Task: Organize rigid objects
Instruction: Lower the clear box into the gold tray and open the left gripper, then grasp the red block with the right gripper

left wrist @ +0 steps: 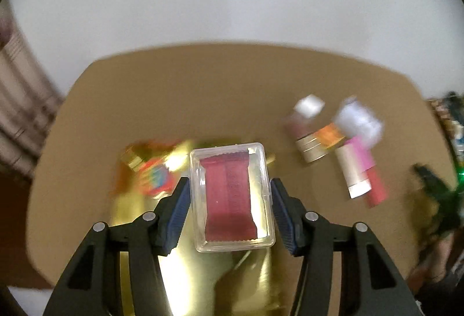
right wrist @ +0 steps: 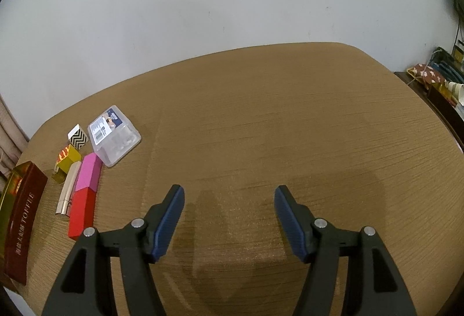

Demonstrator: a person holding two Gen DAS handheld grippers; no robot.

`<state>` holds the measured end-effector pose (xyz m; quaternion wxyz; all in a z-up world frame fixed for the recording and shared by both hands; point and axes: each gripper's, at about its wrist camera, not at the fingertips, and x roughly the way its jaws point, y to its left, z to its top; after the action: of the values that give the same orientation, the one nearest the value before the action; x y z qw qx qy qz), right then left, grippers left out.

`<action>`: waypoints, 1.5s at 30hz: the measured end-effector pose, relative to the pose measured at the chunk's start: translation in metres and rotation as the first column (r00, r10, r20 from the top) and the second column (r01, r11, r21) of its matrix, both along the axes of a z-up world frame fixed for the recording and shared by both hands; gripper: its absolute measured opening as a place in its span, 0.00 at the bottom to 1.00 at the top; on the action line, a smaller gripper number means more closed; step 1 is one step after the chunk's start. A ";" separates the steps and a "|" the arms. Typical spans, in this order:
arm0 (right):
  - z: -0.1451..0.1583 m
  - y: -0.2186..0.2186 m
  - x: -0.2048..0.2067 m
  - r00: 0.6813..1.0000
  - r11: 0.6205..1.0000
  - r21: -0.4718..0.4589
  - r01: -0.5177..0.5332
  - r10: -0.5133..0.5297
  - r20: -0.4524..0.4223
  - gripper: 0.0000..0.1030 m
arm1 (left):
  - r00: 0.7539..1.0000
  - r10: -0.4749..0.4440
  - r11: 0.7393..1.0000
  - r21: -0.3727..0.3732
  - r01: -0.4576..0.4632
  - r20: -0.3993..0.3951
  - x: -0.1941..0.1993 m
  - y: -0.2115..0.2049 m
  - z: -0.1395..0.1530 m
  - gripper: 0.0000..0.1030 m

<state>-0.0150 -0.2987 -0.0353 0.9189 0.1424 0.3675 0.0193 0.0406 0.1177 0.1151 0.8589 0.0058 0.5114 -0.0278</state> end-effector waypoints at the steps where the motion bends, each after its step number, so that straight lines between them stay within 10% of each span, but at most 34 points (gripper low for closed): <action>1: 0.000 0.000 0.000 1.000 1.000 -0.001 0.001 -0.001 -0.001 0.65 | 1.000 0.016 1.000 0.017 -0.016 -0.025 -0.002 0.011 -0.007 0.49; 9: -0.002 0.003 0.003 1.000 1.000 -0.014 0.000 -0.001 -0.014 0.65 | 0.988 0.082 0.993 0.101 -0.069 -0.131 0.001 0.034 -0.075 0.49; 24: -0.005 0.008 0.008 1.000 1.000 -0.030 0.002 -0.003 -0.027 0.65 | 0.993 0.058 0.982 0.186 -0.037 -0.106 0.010 0.036 -0.085 0.56; 31: 0.001 0.010 -0.001 0.999 0.999 -0.017 -0.042 0.042 0.032 0.65 | 0.987 0.130 0.988 0.068 -0.137 0.092 -0.044 0.036 -0.026 0.65; 35: 0.017 0.042 -0.011 0.975 0.975 0.008 -0.221 0.220 0.037 0.65 | 0.949 0.223 0.975 -0.031 -0.222 0.224 -0.113 0.035 0.001 0.90; 45: 0.027 0.135 -0.003 0.891 0.890 -0.062 -0.451 0.446 -0.084 0.65 | 0.966 0.220 0.974 -0.092 -0.209 0.138 -0.199 0.014 -0.034 0.92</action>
<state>-0.0177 -0.1639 -0.0082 0.8817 0.0174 0.4217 0.2111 -0.1589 0.1321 0.0809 0.8919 -0.0807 0.4426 0.0462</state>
